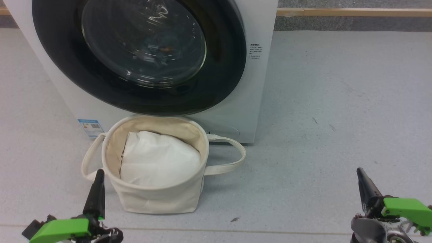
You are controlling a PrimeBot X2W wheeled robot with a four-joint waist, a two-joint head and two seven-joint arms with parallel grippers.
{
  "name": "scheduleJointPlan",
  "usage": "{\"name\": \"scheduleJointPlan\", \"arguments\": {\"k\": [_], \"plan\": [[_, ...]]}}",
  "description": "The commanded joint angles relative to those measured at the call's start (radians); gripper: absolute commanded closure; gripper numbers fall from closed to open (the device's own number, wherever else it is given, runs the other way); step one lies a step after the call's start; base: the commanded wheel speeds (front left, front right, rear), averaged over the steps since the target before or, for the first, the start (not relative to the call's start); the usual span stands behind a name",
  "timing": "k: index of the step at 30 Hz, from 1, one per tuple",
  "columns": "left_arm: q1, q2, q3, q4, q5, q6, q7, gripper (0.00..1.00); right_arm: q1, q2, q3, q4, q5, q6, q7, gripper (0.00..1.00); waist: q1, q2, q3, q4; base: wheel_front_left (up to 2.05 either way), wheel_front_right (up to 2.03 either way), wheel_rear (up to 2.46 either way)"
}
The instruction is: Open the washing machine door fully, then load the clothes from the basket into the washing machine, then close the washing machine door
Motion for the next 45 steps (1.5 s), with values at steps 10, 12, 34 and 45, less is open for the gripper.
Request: {"name": "scheduleJointPlan", "arguments": {"k": [10, 12, 34, 45], "plan": [[-0.017, 0.007, 0.035, -0.038, -0.002, 0.004, 0.009, 1.00, -0.025, -0.003, 0.020, -0.039, 0.004, 0.000, 0.009, 1.00, 0.0000, 0.0000, 0.000, 0.000, 0.00, 0.00, 0.00], [-0.017, 0.007, 0.035, -0.038, -0.002, 0.004, 0.009, 1.00, -0.025, -0.003, 0.020, -0.039, 0.004, 0.000, 0.009, 1.00, 0.0000, 0.0000, 0.000, 0.000, 0.00, 0.00, 0.00], [-0.017, 0.007, 0.035, -0.038, -0.002, 0.004, 0.009, 1.00, -0.025, -0.003, 0.020, -0.039, 0.004, 0.000, 0.009, 1.00, 0.0000, 0.0000, 0.000, 0.000, 0.00, 0.00, 0.00], [-0.017, 0.007, 0.035, -0.038, -0.002, 0.004, 0.009, 1.00, -0.025, -0.003, 0.020, -0.039, 0.004, 0.000, 0.009, 1.00, 0.0000, 0.0000, 0.000, 0.000, 0.00, 0.00, 0.00]]}}
